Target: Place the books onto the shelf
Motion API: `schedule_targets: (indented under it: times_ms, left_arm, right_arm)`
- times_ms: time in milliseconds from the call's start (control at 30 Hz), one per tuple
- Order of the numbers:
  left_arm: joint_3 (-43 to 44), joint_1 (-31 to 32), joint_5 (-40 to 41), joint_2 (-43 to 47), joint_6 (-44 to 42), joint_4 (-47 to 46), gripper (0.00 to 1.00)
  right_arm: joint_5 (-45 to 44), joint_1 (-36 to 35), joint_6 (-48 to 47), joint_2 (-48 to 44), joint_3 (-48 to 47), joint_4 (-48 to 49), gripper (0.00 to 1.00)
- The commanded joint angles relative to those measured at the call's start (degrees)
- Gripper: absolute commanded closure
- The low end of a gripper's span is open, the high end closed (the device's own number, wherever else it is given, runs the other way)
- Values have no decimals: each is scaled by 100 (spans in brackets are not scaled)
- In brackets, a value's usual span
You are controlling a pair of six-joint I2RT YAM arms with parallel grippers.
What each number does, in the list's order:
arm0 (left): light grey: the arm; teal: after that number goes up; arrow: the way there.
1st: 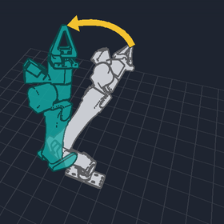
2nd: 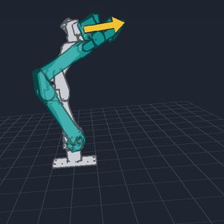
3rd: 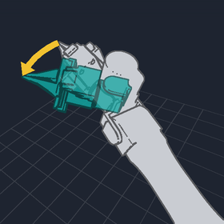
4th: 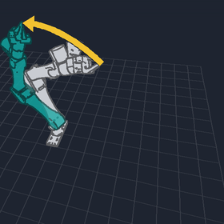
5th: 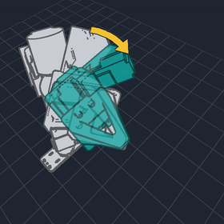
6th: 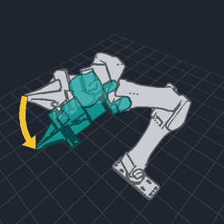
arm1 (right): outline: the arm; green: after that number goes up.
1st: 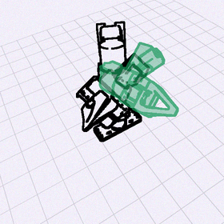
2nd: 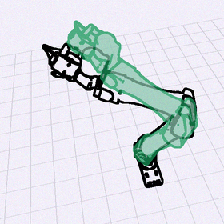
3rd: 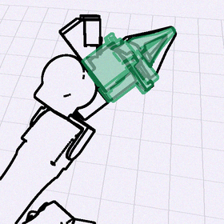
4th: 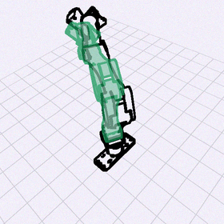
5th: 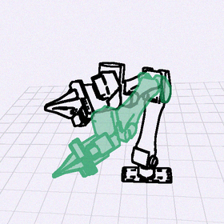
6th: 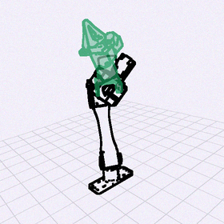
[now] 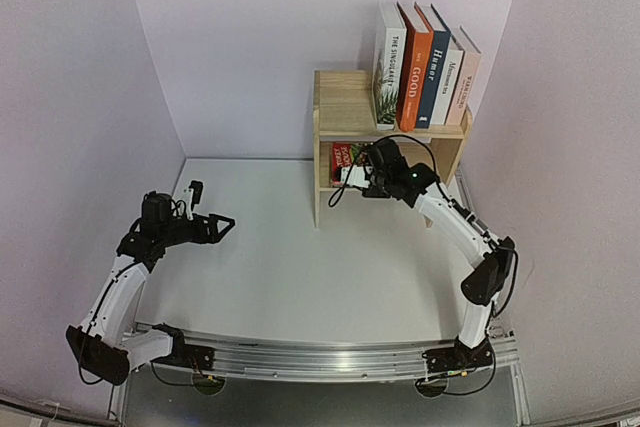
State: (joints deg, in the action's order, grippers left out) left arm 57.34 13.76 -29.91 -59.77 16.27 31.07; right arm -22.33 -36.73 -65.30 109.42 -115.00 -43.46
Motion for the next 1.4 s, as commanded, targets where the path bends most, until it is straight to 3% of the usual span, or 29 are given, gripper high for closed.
schedule_targets:
  times_ms: [0, 600, 1367]
  left_arm:
    - [149, -19, -53, -17, -128, 5, 1]
    - [123, -16, -51, -35, -176, 13, 1]
    - [143, -18, -113, 2, -159, 107, 1]
  right_arm:
    - [83, 96, 99, 141, -193, 39, 36]
    - [237, 121, 210, 457, -648, 74, 35]
    - [268, 349, 179, 156, -269, 45, 31]
